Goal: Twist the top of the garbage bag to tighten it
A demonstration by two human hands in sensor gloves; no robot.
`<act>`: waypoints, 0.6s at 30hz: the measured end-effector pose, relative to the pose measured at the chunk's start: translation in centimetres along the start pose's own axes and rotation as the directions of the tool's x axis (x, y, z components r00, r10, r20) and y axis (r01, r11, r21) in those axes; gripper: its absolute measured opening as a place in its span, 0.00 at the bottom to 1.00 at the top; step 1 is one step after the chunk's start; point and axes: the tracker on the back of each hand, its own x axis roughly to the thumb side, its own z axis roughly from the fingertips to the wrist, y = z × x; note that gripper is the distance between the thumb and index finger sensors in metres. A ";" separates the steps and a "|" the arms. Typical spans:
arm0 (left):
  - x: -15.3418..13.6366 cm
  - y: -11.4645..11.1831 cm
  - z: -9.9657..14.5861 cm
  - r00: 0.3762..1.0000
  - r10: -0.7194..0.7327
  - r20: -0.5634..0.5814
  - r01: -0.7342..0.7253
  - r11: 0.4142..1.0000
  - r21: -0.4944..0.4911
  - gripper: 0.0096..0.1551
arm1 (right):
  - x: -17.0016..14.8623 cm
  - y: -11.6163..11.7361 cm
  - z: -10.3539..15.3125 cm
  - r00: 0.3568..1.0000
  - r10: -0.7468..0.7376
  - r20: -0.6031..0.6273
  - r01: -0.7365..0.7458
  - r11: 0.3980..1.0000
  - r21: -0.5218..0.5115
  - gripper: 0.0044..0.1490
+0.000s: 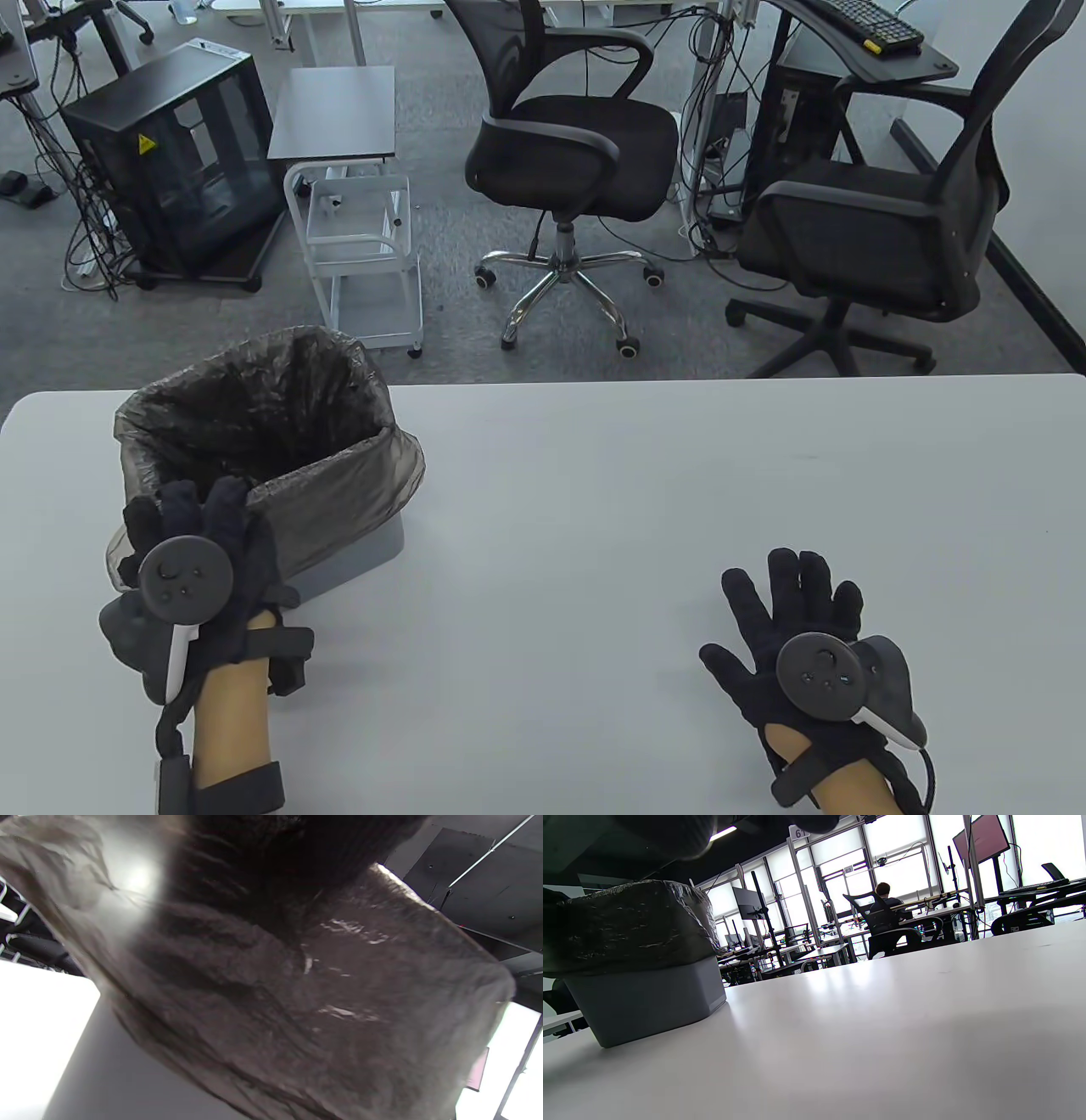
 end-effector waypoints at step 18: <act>3.3 -1.0 1.3 0.998 0.050 0.043 -0.046 0.995 -0.092 0.27 | 0.0 0.0 0.2 1.000 -0.007 0.005 0.007 1.000 -0.007 0.54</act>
